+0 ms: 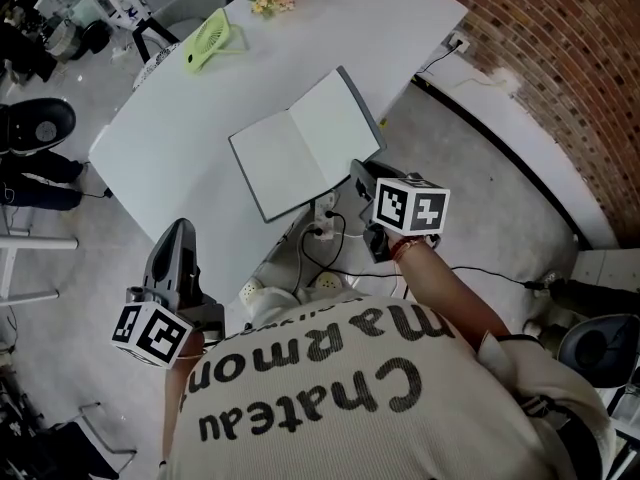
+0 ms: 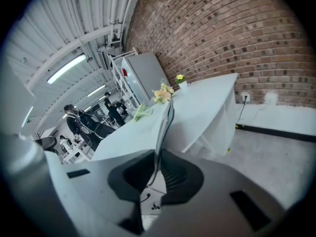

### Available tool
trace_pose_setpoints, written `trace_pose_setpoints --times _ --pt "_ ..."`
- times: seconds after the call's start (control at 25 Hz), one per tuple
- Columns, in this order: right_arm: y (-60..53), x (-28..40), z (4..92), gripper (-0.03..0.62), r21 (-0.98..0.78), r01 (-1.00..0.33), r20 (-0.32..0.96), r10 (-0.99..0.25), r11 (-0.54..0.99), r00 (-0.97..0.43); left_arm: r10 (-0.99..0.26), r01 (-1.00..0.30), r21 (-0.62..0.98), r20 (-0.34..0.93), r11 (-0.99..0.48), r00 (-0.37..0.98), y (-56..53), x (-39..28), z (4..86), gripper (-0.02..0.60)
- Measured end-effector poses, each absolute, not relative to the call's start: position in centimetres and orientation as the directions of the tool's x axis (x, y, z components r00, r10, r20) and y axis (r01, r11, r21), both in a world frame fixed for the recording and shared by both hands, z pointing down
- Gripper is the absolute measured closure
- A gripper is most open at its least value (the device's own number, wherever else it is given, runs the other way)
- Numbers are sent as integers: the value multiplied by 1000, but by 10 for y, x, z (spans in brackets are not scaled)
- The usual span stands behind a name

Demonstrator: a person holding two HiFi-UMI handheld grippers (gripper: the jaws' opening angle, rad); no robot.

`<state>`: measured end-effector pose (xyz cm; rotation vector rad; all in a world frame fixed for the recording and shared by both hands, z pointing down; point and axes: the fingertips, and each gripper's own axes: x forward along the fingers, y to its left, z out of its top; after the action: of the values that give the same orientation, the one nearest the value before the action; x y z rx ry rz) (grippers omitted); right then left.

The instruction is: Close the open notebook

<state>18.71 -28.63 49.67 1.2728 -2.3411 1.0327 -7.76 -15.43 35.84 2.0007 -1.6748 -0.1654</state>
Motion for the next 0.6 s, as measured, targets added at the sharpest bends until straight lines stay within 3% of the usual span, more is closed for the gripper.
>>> trace_pose_setpoints --times 0.6 --pt "-275 171 486 553 -310 -807 537 -608 503 -585 -942 -877 467 231 -112 244 -150 -75 362 580"
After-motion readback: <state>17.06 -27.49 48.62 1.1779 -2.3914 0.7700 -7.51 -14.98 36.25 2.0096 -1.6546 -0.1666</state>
